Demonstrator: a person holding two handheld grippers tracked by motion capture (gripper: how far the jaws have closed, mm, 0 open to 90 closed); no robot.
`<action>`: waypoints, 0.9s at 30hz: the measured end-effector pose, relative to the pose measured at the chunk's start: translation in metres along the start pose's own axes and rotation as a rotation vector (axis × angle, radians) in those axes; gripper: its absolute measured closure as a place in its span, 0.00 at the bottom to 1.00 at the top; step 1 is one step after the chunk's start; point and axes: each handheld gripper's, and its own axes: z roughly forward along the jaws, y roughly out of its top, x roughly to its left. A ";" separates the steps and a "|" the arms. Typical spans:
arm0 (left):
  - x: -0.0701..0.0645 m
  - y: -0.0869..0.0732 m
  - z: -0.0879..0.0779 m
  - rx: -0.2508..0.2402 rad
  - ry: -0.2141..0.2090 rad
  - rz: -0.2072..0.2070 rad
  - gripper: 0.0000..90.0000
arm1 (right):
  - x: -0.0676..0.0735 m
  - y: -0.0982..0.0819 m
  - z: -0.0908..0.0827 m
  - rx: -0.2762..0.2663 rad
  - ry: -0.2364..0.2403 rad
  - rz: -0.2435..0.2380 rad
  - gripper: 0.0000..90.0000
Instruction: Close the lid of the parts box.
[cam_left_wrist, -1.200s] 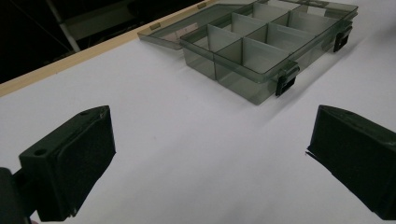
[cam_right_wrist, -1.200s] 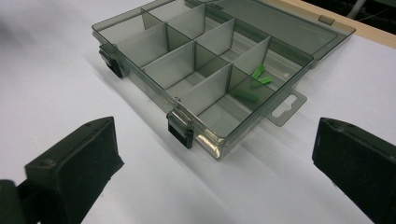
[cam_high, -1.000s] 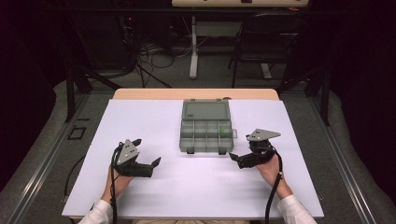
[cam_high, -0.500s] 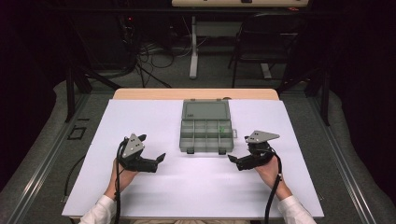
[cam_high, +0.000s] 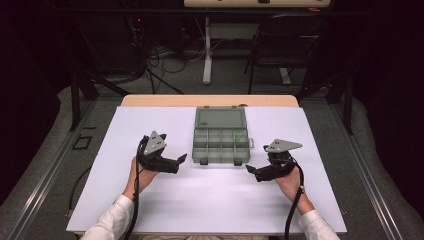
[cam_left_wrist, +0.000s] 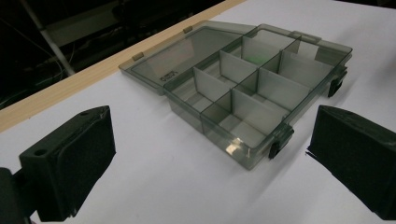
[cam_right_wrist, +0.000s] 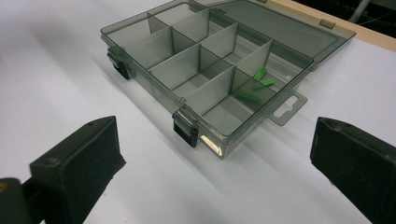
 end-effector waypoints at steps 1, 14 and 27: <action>-0.001 0.002 0.002 -0.001 0.001 0.001 0.00 | 0.000 0.000 0.000 -0.002 -0.001 -0.005 0.01; -0.006 0.022 0.039 0.047 -0.042 0.007 0.00 | -0.002 0.001 0.002 -0.004 0.004 0.000 0.02; -0.014 0.035 0.073 0.116 -0.073 0.036 0.00 | 0.000 -0.001 0.004 0.010 0.019 -0.005 0.02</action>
